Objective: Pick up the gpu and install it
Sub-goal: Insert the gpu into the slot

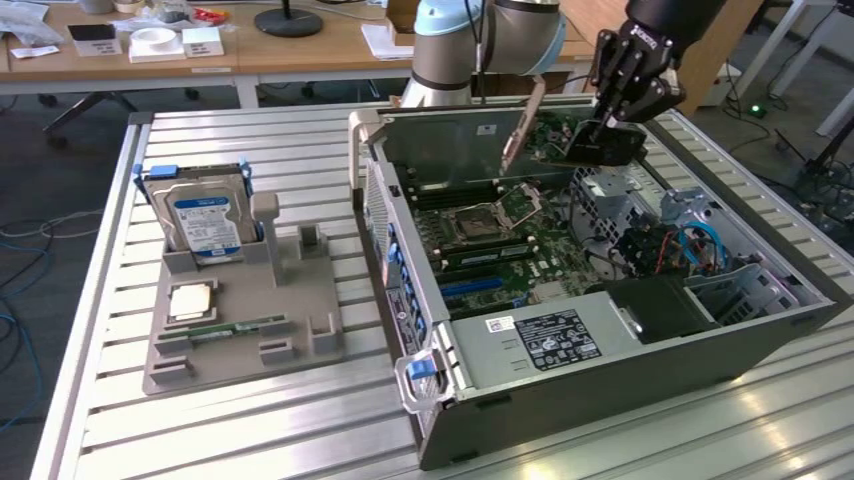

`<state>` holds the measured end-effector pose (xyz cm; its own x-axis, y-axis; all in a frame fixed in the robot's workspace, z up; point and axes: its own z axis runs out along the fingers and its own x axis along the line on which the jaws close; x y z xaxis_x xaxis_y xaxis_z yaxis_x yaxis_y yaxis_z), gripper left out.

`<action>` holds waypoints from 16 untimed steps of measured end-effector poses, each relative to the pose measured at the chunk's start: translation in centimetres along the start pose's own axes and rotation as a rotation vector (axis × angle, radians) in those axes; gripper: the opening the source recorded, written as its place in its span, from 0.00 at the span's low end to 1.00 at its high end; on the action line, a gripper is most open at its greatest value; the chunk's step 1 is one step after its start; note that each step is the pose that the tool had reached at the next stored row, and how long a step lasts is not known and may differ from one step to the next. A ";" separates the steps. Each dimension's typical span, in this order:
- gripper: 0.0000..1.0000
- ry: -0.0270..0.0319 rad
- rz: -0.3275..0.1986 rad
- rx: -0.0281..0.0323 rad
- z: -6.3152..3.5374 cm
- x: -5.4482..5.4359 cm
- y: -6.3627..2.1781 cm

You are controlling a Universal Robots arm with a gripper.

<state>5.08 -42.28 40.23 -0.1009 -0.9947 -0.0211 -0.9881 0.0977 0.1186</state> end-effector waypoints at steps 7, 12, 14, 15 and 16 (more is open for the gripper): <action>0.26 0.0094 -0.078 -0.0016 0.05 -0.1 0.00; 0.26 0.0159 -0.133 -0.0029 0.09 -0.1 0.00; 0.26 0.0186 -0.155 -0.0033 0.11 -0.1 0.00; 0.26 0.0199 -0.166 -0.0035 0.12 -0.1 0.00; 0.26 0.0212 -0.177 -0.0038 0.14 -0.2 0.00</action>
<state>5.08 -42.12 40.10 0.0771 -0.9968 -0.0211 -0.9898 -0.0791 0.1187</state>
